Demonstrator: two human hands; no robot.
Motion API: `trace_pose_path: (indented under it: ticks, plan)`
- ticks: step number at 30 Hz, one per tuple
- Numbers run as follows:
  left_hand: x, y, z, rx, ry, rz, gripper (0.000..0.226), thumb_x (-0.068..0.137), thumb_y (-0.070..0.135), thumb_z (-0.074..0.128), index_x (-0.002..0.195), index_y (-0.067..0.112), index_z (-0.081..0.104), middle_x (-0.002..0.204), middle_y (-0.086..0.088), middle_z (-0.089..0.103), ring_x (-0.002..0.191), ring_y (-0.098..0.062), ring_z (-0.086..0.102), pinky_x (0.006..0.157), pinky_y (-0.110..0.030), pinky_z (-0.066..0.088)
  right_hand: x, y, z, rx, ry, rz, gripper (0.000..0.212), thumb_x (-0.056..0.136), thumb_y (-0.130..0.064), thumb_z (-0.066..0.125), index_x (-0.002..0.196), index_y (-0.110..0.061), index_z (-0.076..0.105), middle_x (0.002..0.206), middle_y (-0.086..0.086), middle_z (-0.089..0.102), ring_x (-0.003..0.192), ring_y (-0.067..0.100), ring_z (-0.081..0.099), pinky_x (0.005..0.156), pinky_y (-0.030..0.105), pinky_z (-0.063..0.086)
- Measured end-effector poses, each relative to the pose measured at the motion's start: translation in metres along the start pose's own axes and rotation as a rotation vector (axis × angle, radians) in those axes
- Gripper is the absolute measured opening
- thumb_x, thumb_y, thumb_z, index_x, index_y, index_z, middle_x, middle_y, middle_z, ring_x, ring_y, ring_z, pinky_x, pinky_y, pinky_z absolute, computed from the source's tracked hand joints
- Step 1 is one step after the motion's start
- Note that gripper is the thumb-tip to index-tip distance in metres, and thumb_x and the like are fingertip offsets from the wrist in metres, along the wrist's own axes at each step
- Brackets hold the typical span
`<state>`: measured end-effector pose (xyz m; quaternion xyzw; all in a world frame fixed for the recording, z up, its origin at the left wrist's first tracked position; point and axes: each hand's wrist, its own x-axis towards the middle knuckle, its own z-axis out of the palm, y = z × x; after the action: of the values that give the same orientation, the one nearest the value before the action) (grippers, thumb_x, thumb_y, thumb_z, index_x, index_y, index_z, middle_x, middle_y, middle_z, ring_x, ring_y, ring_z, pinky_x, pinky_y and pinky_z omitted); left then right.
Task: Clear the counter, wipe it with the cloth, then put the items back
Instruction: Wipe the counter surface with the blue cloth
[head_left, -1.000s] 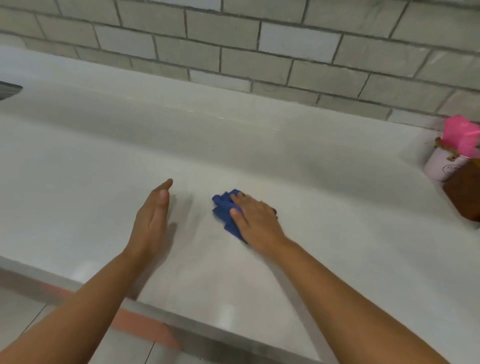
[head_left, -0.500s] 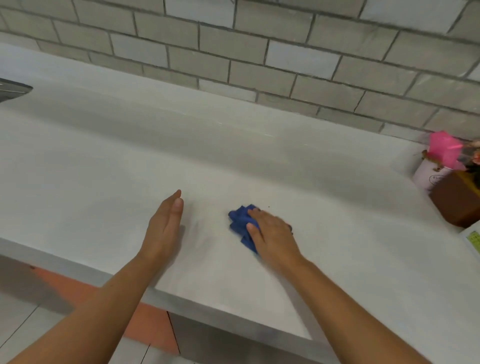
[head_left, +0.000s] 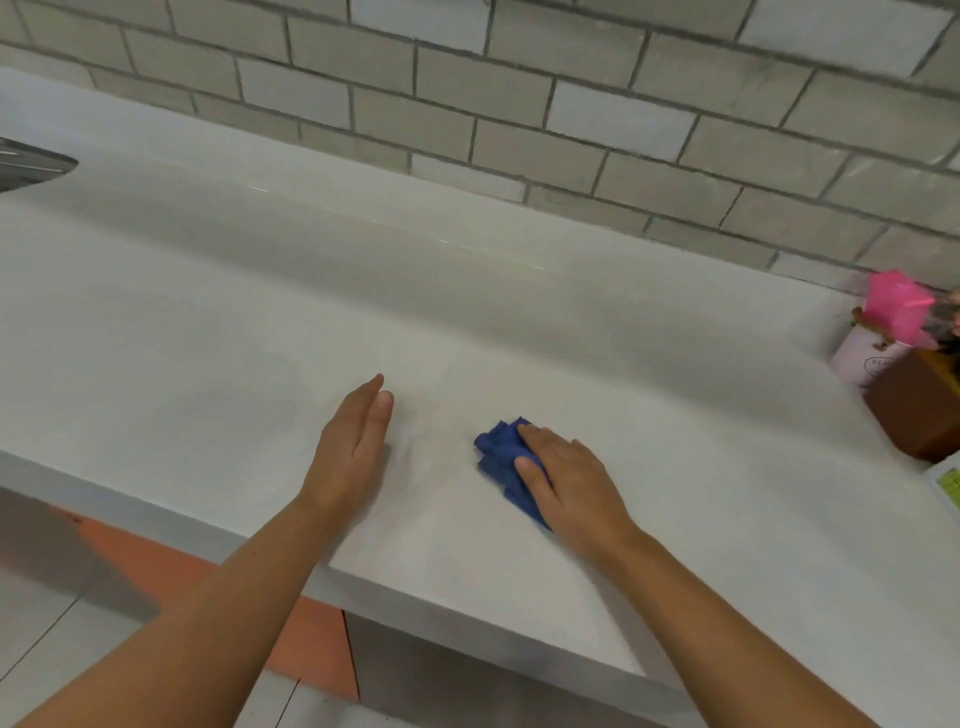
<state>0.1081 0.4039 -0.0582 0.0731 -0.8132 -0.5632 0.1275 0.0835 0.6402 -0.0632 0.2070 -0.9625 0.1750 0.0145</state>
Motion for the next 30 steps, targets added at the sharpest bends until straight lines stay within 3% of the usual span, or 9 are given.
trace_pose_path:
  ticks: [6,9,13,15,17,21,24,27,30]
  plan:
    - [-0.001,-0.001,-0.001,0.001,-0.022,-0.01,0.063,0.093,0.057,0.027,0.143,0.02,0.035,0.148,0.005,0.037,0.137,-0.01,0.032,0.114,-0.028,0.022,0.065,0.035,-0.007,-0.102,0.04,0.291,0.056,0.1,-0.043,0.021,0.147,-0.013,0.027,0.151,0.004,0.032,0.139,0.019,0.028,0.114,0.037,0.016]
    - [-0.001,0.0,0.0,-0.009,-0.013,-0.017,0.057,0.095,0.049,0.027,0.143,0.019,0.035,0.148,0.006,0.036,0.137,-0.008,0.031,0.109,-0.021,0.02,0.057,-0.003,0.01,-0.148,0.042,0.222,0.072,0.091,-0.057,0.016,0.146,-0.012,0.029,0.152,0.007,0.032,0.14,0.019,0.028,0.113,0.034,0.019]
    - [0.0,0.002,0.0,-0.036,-0.004,-0.025,0.054,0.097,0.044,0.028,0.143,0.018,0.036,0.148,0.004,0.037,0.136,-0.01,0.033,0.108,-0.02,0.02,-0.017,-0.056,0.018,-0.028,-0.067,-0.083,0.094,0.077,-0.077,-0.001,0.147,-0.021,0.028,0.155,-0.001,0.026,0.143,0.014,0.022,0.114,0.025,0.008]
    - [0.001,0.002,-0.001,-0.055,-0.002,-0.031,0.056,0.095,0.047,0.027,0.142,0.019,0.037,0.147,0.005,0.039,0.135,-0.009,0.034,0.108,-0.02,0.021,-0.031,-0.039,0.011,0.023,-0.086,-0.1,0.097,0.073,-0.079,-0.005,0.145,-0.025,0.032,0.153,-0.005,0.029,0.142,0.011,0.024,0.112,0.021,0.005]
    - [0.0,0.003,-0.003,-0.073,0.003,-0.027,0.06,0.092,0.05,0.027,0.142,0.019,0.038,0.146,0.007,0.039,0.135,-0.007,0.034,0.107,-0.019,0.022,-0.021,0.001,0.001,0.026,0.004,0.002,0.095,0.075,-0.081,0.005,0.141,-0.024,0.04,0.148,-0.003,0.039,0.138,0.013,0.034,0.109,0.022,0.014]
    - [-0.001,0.004,-0.002,-0.089,0.004,-0.024,0.068,0.087,0.055,0.026,0.143,0.019,0.037,0.146,0.008,0.038,0.135,-0.004,0.032,0.106,-0.017,0.021,0.04,0.085,-0.023,-0.118,0.122,0.349,0.055,0.098,-0.044,0.025,0.142,-0.014,0.037,0.145,0.008,0.041,0.132,0.024,0.038,0.107,0.038,0.024]
    - [0.0,0.004,-0.002,-0.085,0.006,-0.02,0.069,0.086,0.056,0.025,0.143,0.02,0.036,0.147,0.008,0.037,0.135,-0.003,0.031,0.106,-0.017,0.02,0.098,0.08,-0.022,-0.181,0.069,0.414,0.047,0.101,-0.033,0.024,0.138,-0.009,0.04,0.14,0.012,0.044,0.127,0.028,0.039,0.102,0.041,0.03]
    - [-0.003,0.007,-0.003,-0.099,0.037,0.0,0.068,0.087,0.055,0.024,0.143,0.019,0.036,0.146,0.009,0.038,0.131,0.001,0.031,0.103,-0.01,0.021,0.134,0.023,0.0,-0.158,0.033,0.31,0.047,0.1,-0.036,0.027,0.138,-0.011,0.04,0.144,0.01,0.041,0.13,0.027,0.04,0.104,0.039,0.031]
    - [-0.005,0.009,-0.007,-0.175,0.155,0.022,0.056,0.096,0.051,0.027,0.14,0.018,0.038,0.141,0.011,0.04,0.127,0.003,0.033,0.092,0.007,0.022,0.12,-0.057,0.027,-0.118,-0.026,0.064,0.048,0.1,-0.037,0.028,0.141,-0.013,0.036,0.149,0.006,0.034,0.136,0.022,0.033,0.108,0.036,0.023]
